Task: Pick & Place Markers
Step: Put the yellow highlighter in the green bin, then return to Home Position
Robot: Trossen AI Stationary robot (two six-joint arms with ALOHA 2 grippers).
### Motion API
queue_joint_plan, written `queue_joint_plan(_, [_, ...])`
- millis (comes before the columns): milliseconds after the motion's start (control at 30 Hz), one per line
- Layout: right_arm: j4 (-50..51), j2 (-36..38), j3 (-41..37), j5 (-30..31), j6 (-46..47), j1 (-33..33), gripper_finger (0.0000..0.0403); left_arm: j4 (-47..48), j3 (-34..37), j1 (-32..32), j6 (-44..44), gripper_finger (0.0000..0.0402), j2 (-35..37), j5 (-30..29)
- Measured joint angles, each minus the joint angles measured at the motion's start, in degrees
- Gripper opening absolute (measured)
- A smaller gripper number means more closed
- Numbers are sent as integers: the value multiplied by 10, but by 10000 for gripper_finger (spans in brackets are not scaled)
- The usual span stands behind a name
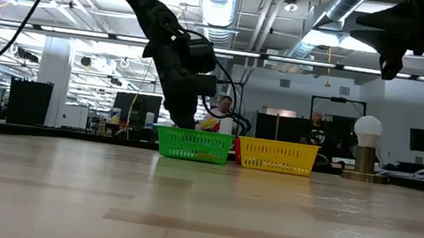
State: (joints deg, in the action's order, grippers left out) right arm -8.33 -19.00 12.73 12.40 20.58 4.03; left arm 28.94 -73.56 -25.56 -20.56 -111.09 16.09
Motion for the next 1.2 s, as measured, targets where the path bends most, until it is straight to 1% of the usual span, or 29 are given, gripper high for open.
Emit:
queue_joint_plan(233, [-3,0,0,0,0,0,109,-3,0,6,2,71,3,0])
queue_joint_plan(333, [-3,0,0,0,0,0,109,-2,0,5,24,84,3,0])
queue_joint_plan(467, [-5,0,0,0,0,0,109,2,0,5,46,108,10,0])
queue_joint_plan(633, [-5,0,0,-1,0,0,109,3,0,5,63,146,40,-6])
queue_joint_plan(767, [-7,0,0,-2,0,1,109,3,0,7,86,170,86,-7])
queue_joint_plan(867, [-7,0,0,-3,0,1,109,4,0,12,117,180,129,-6])
queue_joint_plan(1100, [-7,0,0,-4,0,1,109,3,0,39,175,178,241,-6])
queue_joint_plan(1200, [-7,0,0,-4,0,1,109,3,0,57,186,175,289,-6])
